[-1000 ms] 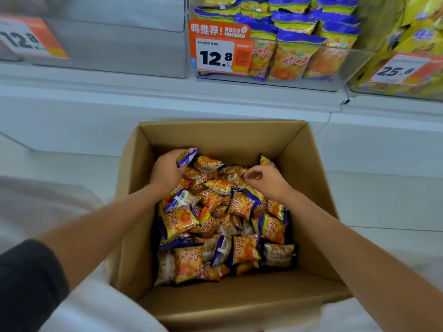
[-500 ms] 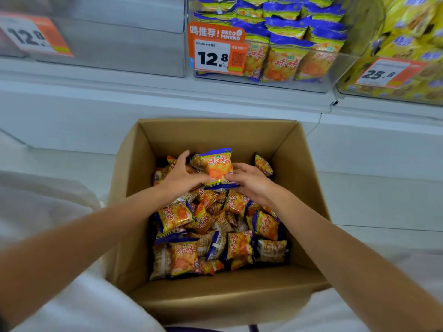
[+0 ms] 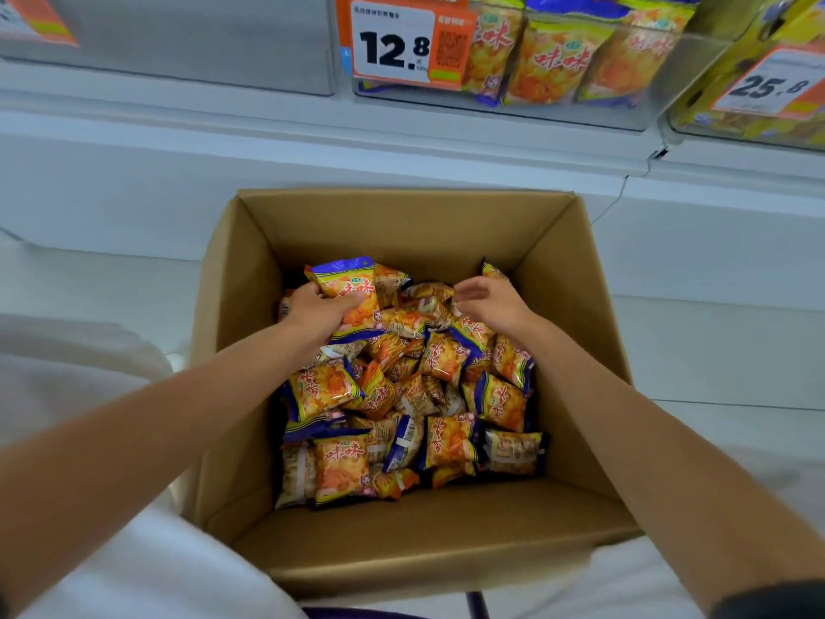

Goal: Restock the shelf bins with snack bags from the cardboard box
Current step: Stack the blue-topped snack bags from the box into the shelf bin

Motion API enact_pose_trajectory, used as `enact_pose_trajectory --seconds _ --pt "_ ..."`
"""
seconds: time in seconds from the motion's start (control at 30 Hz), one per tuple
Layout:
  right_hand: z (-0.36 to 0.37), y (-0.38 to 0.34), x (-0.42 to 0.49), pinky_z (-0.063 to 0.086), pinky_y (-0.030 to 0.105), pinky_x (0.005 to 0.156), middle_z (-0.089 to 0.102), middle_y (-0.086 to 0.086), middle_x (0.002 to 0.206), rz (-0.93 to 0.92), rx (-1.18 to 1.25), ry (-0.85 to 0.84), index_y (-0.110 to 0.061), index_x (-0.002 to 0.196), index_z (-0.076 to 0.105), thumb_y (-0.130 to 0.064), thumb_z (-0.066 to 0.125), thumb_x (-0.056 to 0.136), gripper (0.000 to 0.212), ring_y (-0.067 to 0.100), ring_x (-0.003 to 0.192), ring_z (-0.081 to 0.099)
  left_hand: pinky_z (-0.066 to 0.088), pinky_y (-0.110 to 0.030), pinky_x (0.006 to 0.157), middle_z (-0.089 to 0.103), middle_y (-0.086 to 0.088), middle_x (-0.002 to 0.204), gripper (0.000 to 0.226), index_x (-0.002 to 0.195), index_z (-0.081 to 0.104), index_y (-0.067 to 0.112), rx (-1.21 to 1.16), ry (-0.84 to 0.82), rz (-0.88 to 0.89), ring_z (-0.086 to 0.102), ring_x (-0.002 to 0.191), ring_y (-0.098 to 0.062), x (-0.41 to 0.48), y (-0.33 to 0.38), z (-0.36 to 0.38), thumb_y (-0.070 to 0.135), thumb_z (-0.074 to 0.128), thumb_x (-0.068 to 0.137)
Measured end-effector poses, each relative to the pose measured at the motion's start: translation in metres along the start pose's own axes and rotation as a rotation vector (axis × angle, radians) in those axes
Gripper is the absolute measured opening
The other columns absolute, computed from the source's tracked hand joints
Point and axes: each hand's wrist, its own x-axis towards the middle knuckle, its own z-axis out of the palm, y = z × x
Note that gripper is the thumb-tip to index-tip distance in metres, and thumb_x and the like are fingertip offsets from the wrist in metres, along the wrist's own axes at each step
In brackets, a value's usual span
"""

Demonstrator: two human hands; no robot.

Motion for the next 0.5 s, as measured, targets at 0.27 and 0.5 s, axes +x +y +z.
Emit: enact_pose_trajectory --seconds 0.27,0.5 --pt "0.048 0.034 0.018 0.035 0.029 0.107 0.040 0.004 0.150 -0.021 -0.247 -0.091 -0.015 0.142 0.046 -0.019 0.068 0.090 0.057 0.021 0.138 0.037 0.056 -0.047 0.089 0.067 -0.008 0.116 0.047 0.126 0.055 0.016 0.017 0.080 -0.054 0.068 0.098 -0.025 0.009 -0.008 -0.011 0.023 0.075 0.085" --pt "0.085 0.047 0.027 0.030 0.034 0.114 0.039 0.004 0.152 -0.308 -0.576 -0.098 -0.020 0.146 0.041 -0.019 0.066 0.090 0.061 0.025 0.141 0.035 0.055 -0.040 0.089 0.063 -0.006 0.120 0.046 0.127 0.052 0.017 0.081 0.066 -0.062 0.066 0.103 -0.024 0.007 -0.016 -0.014 0.027 0.072 0.087"
